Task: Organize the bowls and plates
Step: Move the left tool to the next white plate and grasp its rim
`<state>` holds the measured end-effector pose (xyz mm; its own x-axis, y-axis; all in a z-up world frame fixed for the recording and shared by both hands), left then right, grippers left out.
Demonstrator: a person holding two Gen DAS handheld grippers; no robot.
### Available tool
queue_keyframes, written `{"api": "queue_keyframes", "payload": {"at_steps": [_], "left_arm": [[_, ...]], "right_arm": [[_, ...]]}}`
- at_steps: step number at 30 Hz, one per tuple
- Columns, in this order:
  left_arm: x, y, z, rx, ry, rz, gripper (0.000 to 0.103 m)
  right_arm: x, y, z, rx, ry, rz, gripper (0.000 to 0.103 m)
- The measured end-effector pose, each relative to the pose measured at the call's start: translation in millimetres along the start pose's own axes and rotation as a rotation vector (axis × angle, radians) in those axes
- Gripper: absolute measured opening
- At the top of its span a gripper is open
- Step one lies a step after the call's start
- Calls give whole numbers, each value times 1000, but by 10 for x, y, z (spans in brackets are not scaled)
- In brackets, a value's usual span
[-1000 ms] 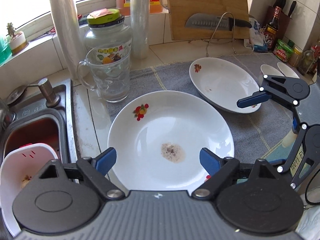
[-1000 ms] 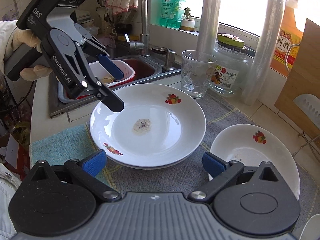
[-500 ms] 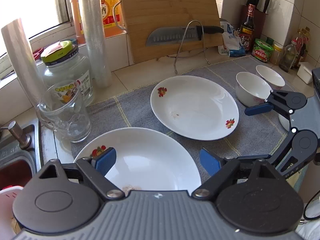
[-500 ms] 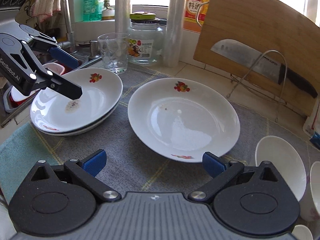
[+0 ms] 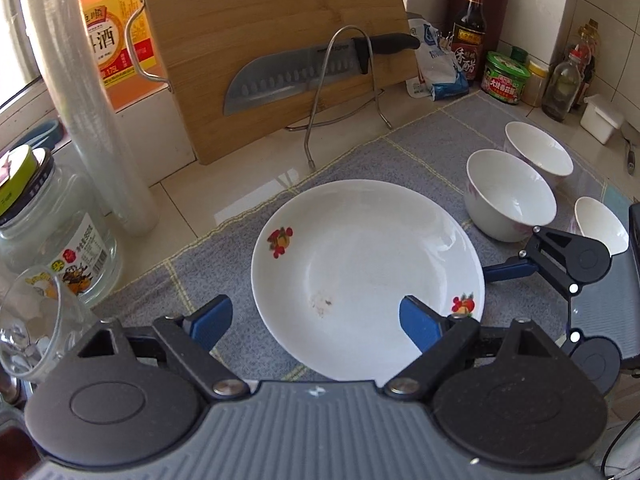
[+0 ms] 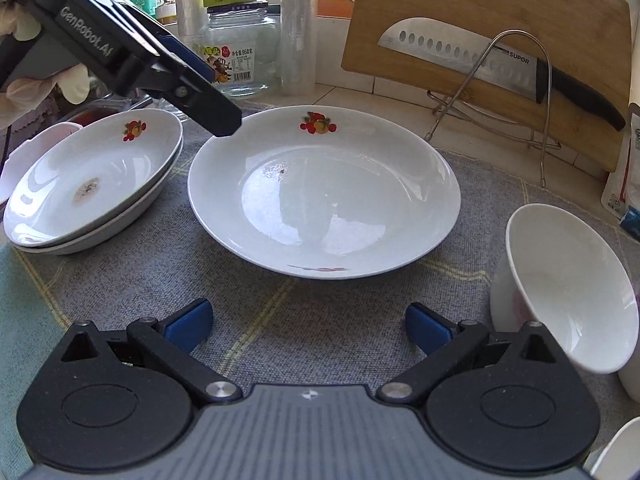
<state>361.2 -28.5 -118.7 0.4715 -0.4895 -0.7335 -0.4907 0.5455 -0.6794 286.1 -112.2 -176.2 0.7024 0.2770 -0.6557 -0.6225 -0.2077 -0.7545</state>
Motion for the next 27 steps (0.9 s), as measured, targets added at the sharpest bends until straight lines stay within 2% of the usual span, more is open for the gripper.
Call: {"api": "queue_keyframes", "payload": {"at_steps": [8,12,20,27], "left_arm": [[447,-211,40,18,58,59,90],[671,-210,67,28,89,121,87],[852,-206,79,72,160,218,77],[959,-258,66,88,222,273,76]], "right_arm": [[76,-68,9,12,13,-39,103],[102,-89,-12,24,25,-48,103],[127,-129,-19,61,27,-76,103],[145,-188,-64,123,17,-98,103]]}}
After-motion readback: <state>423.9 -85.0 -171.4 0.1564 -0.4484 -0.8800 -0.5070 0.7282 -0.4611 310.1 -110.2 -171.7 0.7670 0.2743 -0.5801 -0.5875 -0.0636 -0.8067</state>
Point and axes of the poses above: each gripper's, at about its wrist camera, not at the fingertips, and x roughly the way its jaws point, z to its left, y to its underside, the point moved 10 cm from there along x, roughly the way its jaws point, and after that the axes turned 6 degrees about -z, right-handed, at the moved point
